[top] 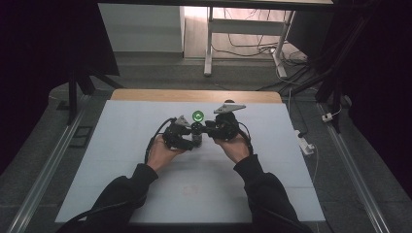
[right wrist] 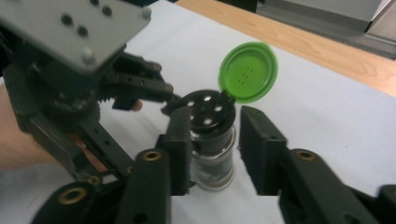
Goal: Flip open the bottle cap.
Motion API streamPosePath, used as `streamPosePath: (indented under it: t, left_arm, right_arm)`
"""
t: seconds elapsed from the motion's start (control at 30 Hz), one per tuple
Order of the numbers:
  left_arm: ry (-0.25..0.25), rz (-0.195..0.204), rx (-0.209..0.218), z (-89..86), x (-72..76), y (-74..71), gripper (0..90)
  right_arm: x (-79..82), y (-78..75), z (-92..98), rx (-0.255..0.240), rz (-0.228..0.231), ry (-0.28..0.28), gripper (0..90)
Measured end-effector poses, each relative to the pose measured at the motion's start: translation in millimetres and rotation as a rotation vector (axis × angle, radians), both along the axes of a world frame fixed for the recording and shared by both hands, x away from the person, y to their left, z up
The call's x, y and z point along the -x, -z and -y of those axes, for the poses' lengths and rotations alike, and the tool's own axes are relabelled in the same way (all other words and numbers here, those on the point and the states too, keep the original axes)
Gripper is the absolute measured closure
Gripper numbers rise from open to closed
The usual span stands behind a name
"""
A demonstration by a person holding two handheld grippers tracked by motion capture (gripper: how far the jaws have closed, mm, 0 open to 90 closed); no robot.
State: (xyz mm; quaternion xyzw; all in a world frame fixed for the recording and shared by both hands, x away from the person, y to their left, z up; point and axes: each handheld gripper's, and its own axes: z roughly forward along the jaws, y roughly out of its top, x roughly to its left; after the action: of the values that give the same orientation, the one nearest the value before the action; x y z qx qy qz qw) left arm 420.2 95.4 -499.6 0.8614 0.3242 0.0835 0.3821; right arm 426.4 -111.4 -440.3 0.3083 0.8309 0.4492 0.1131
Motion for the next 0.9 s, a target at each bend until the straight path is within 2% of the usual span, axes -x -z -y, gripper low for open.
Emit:
streamPosePath:
  t: [0.07,0.13,0.33,0.47,0.6,0.9]
  left_arm:
    - [0.003,-0.027,-0.007,-1.3,2.3,-1.4,24.7]
    - [-0.003,-0.036,-0.005,-3.4,5.6,-2.4,21.7]
    - [-0.027,-0.084,0.033,-15.3,15.6,-6.6,16.4]
    - [-0.037,-0.088,0.018,-23.9,26.5,-9.7,8.5]
    - [-0.040,-0.094,0.014,-33.3,37.7,-12.7,4.8]
    - [-0.044,-0.099,0.068,-59.7,67.6,-23.0,0.0]
  right_arm:
    - [3.6,0.0,0.6,-0.002,-0.006,0.008,53.0]
    - [6.9,0.3,1.4,0.000,-0.015,0.014,47.3]
    - [19.5,2.3,2.8,0.024,-0.009,0.009,33.5]
    - [28.6,5.2,4.8,0.034,-0.031,-0.014,29.0]
    - [37.9,5.9,8.1,0.031,-0.049,-0.024,23.7]
    - [58.7,6.3,21.0,0.047,-0.060,-0.045,8.4]
